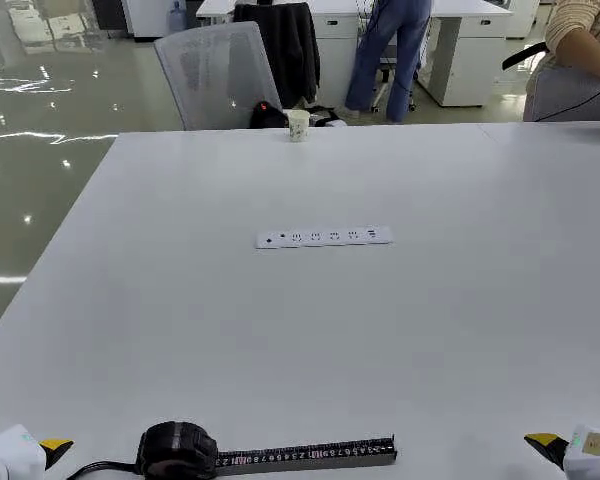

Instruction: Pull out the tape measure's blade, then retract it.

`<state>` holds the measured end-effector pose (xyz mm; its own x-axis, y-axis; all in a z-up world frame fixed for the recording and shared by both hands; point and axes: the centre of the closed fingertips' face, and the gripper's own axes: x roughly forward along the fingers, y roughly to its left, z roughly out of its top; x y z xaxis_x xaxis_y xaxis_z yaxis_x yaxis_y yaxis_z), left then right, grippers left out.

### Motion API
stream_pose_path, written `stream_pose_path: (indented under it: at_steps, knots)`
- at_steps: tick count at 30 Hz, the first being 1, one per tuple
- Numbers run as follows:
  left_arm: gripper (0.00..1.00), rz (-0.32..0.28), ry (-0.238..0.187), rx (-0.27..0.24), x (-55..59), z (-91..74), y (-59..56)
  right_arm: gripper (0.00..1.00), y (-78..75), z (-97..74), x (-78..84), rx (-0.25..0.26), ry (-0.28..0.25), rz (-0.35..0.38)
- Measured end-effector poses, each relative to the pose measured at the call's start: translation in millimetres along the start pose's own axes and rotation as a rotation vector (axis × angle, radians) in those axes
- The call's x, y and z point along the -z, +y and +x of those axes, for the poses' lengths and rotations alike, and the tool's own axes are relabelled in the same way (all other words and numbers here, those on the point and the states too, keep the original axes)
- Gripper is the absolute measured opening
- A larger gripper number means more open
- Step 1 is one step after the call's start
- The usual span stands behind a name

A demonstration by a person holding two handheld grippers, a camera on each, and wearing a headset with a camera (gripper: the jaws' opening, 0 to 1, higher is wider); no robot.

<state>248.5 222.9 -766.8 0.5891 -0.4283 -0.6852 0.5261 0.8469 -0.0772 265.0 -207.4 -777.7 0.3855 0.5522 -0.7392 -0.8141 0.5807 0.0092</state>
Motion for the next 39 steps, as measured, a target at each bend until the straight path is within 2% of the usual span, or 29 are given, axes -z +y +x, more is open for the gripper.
stream_pose_path:
  at_steps: [3, 5, 8, 12, 14, 19, 24, 26, 27, 33, 35, 38, 39]
  knots:
    - [0.99, -0.014, -0.011, 0.0, -5.9, 2.1, -3.7, 0.99, 0.1, 1.0, -2.9, -0.008, 0.001, -0.004]
    - [0.99, -0.053, -0.03, 0.009, -12.5, 4.7, -7.3, 0.99, -2.7, 1.1, -5.7, -0.01, 0.002, -0.002]
    - [0.99, -0.052, -0.052, 0.006, -20.3, 7.0, -9.1, 0.99, -4.9, 1.0, -10.1, -0.016, 0.0, 0.0]
    - [0.99, -0.062, -0.069, 0.017, -30.5, 8.9, -17.8, 0.99, -0.2, 2.6, -10.3, -0.062, 0.042, -0.022]
    - [0.99, -0.058, -0.058, 0.019, -31.2, 12.0, -20.5, 0.99, 0.7, 3.3, -14.0, -0.072, 0.045, -0.044]
    - [0.99, -0.065, -0.08, 0.021, -40.0, 15.4, -30.8, 0.99, 4.0, 5.1, -22.3, -0.101, 0.066, -0.052]
    - [0.99, -0.022, -0.085, -0.003, -39.8, 23.1, -40.3, 0.99, 3.8, 8.0, -28.9, -0.107, 0.08, -0.085]
    - [0.99, 0.004, -0.078, -0.041, -39.1, 23.5, -38.3, 0.99, 3.3, 8.2, -31.8, -0.109, 0.079, -0.093]
    - [0.99, 0.001, -0.086, -0.038, -40.6, 24.0, -40.2, 0.99, 3.2, 8.3, -34.3, -0.112, 0.074, -0.094]
    - [0.99, -0.056, -0.118, -0.043, -47.7, 24.8, -41.3, 0.99, 1.2, 10.4, -42.6, -0.118, 0.067, -0.109]
    - [0.99, -0.077, -0.123, -0.092, -48.3, 25.3, -34.0, 0.99, 0.5, 11.7, -45.3, -0.12, 0.069, -0.116]
    - [0.99, -0.108, -0.113, -0.133, -45.3, 26.6, -28.0, 0.99, -1.9, 14.2, -48.9, -0.121, 0.072, -0.129]
    - [0.99, -0.134, -0.126, -0.138, -46.4, 26.8, -26.9, 0.99, -3.0, 15.2, -51.3, -0.119, 0.068, -0.136]
